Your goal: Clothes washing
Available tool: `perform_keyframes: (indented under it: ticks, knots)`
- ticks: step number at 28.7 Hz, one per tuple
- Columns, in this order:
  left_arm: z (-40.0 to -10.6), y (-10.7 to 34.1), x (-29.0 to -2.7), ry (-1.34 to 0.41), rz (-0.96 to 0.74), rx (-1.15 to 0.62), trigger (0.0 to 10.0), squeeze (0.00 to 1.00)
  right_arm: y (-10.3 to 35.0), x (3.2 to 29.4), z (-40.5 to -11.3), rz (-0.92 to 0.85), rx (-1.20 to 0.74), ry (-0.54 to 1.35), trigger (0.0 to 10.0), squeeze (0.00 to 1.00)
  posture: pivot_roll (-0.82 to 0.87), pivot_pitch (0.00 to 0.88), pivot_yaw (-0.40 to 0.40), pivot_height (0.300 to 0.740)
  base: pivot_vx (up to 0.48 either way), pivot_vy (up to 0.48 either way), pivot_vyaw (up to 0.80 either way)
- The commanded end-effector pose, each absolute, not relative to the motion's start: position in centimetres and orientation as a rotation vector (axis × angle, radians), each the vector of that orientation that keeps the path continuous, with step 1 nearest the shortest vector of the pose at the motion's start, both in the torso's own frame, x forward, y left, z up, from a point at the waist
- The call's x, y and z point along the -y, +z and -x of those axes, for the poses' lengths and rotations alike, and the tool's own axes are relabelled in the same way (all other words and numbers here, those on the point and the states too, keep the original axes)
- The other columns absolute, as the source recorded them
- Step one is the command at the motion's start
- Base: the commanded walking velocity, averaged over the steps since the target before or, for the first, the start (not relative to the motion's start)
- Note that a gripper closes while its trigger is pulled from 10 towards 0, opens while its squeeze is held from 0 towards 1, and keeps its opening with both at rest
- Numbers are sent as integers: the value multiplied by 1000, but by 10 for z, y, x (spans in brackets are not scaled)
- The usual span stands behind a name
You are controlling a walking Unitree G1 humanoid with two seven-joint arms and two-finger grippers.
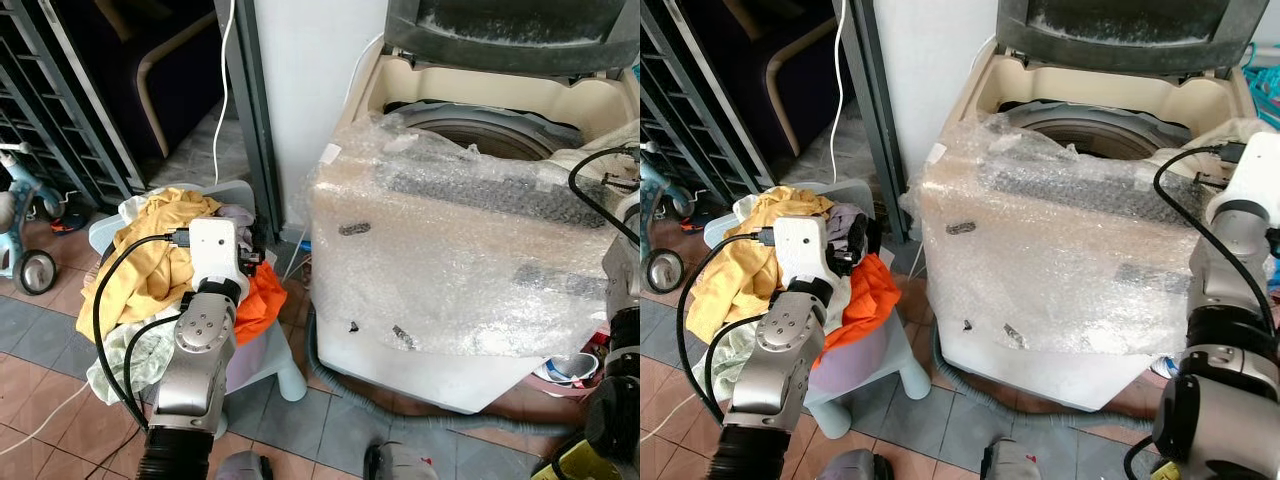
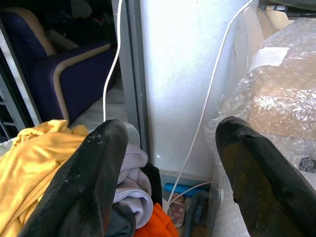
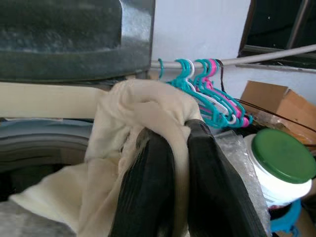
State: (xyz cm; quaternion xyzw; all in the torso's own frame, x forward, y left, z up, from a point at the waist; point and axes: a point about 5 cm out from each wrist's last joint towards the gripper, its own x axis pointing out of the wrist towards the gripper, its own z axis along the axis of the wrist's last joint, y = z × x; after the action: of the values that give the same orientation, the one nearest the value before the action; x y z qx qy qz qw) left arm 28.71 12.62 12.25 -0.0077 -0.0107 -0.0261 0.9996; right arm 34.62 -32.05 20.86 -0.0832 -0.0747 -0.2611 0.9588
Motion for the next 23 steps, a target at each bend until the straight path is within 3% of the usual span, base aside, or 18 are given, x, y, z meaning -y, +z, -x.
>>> perform_keyframes:
  ticks: [1, 10, 18, 19, 23]
  knots:
    - [-287, 122, -128, -49, 11, 20, 10000, 0, 230, 307, -353, 139, 249, -459, 10000, 0, -23, 79, 44, 740, 341, 0, 0]
    - [-286, 121, -126, -51, 17, 15, 10000, 0, 258, 237, -387, 43, 337, -173, 10000, 0, -12, 76, 36, 740, 367, 0, 0]
    - [-284, 120, -126, -45, 16, 7, 10000, 0, 254, 214, -394, 0, 313, -87, 10000, 0, -9, 80, 33, 740, 296, 0, 0]
    - [-284, 120, -126, -45, 16, 4, 10000, 0, 251, 208, -397, -15, 296, -68, 10000, 953, -9, 78, 32, 740, 0, 0, 0]
    - [-284, 119, -126, -39, 16, -4, 10000, 0, 247, 196, -401, -24, 267, -38, 10000, 1000, -5, 78, 31, 740, 0, 0, 0]
